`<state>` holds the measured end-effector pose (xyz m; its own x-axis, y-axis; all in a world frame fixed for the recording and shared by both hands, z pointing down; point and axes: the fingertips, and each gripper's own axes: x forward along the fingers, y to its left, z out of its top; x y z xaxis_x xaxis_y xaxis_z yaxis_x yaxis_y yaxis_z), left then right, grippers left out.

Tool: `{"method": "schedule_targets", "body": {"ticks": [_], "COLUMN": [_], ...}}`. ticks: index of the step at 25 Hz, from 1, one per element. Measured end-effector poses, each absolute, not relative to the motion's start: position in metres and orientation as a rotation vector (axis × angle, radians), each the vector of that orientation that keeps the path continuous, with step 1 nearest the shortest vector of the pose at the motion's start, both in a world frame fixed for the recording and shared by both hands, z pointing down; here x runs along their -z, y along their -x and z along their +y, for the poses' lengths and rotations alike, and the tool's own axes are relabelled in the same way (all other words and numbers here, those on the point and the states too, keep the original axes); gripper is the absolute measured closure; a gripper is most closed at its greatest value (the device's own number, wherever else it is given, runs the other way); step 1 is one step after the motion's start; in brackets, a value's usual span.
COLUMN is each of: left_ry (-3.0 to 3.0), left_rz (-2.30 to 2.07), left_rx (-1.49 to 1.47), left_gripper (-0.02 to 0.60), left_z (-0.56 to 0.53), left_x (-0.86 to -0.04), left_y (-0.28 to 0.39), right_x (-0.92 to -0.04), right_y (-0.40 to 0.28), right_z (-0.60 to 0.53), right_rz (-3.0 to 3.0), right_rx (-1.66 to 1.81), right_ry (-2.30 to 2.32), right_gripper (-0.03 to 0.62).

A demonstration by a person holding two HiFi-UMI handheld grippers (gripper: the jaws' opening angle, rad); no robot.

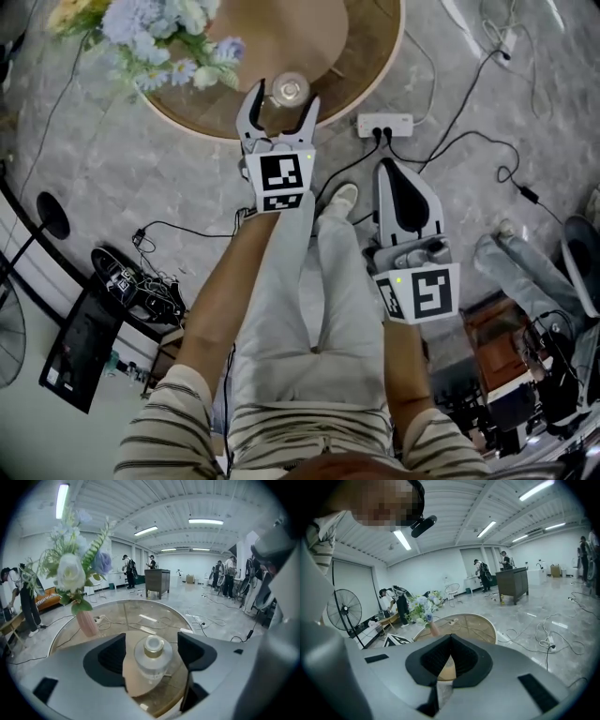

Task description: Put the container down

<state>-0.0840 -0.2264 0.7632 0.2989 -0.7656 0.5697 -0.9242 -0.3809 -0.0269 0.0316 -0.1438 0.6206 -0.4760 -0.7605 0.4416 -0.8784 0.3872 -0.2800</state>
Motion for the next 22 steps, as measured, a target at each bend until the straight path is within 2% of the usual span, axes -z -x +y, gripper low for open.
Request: {"method": "schedule_targets", "body": {"ticks": [11,19,22], "left_ry": [-2.262,-2.265,-2.293], "left_rz": [-1.555,-1.639,-1.672], "left_rx": [-0.556,-0.489,-0.435], "left_gripper": [0.283,0.364,0.421], "left_z": [-0.199,-0.167,-0.158], "left_x": [-0.633,-0.548,-0.510], "left_y": [0.081,0.086,0.085], "right_x": [-0.527,-0.471,-0.447], "right_y": [-0.025,-0.028,-0.030], "right_z": [-0.134,-0.110,-0.104], "right_rz": [-2.507,-2.562,-2.578], "right_rx": [-0.626,-0.609,-0.579], "right_ry": [-1.421,-1.399,-1.388], "right_gripper": [0.585,0.585,0.585]}}
